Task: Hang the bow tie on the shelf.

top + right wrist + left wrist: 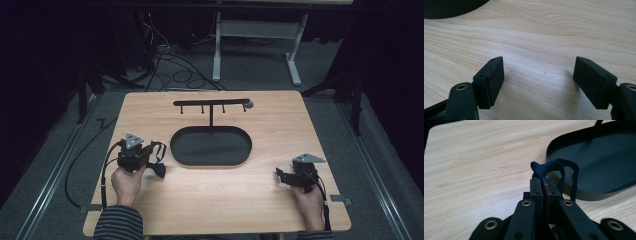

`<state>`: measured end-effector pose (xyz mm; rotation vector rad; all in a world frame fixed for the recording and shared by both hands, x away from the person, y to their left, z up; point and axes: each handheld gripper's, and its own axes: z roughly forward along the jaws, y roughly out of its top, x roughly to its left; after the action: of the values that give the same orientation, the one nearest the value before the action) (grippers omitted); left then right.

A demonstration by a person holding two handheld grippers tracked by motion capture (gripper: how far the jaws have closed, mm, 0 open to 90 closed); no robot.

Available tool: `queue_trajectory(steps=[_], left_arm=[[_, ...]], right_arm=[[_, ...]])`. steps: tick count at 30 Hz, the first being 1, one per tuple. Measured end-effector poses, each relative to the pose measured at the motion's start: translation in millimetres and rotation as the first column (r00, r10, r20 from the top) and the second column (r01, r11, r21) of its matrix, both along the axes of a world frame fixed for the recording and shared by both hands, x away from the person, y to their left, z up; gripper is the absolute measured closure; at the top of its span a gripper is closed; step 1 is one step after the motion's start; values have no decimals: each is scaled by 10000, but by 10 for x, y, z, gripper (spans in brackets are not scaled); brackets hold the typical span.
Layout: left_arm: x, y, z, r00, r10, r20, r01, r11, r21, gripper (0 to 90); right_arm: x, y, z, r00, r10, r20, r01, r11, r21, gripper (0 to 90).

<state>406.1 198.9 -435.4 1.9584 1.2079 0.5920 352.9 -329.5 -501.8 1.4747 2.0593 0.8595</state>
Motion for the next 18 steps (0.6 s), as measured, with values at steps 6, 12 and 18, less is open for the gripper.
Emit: queue_trajectory(steps=[6, 12, 18], left_arm=[[-41, -96, 102, 9990, -393, 208, 392, 9992, 60, 875], [-60, -188, 226, 9964, -728, 444, 727, 9973, 43, 875], [-75, -277, 286, 9927, -1022, 636, 1022, 9948, 27, 875]], right_arm=[[0, 0, 0, 10000, -4, 0, 4, 10000, 6, 261], [0, 0, 0, 10000, -8, 0, 8, 10000, 21, 261], [0, -1, 0, 10000, -7, 1, 7, 10000, 22, 261]])
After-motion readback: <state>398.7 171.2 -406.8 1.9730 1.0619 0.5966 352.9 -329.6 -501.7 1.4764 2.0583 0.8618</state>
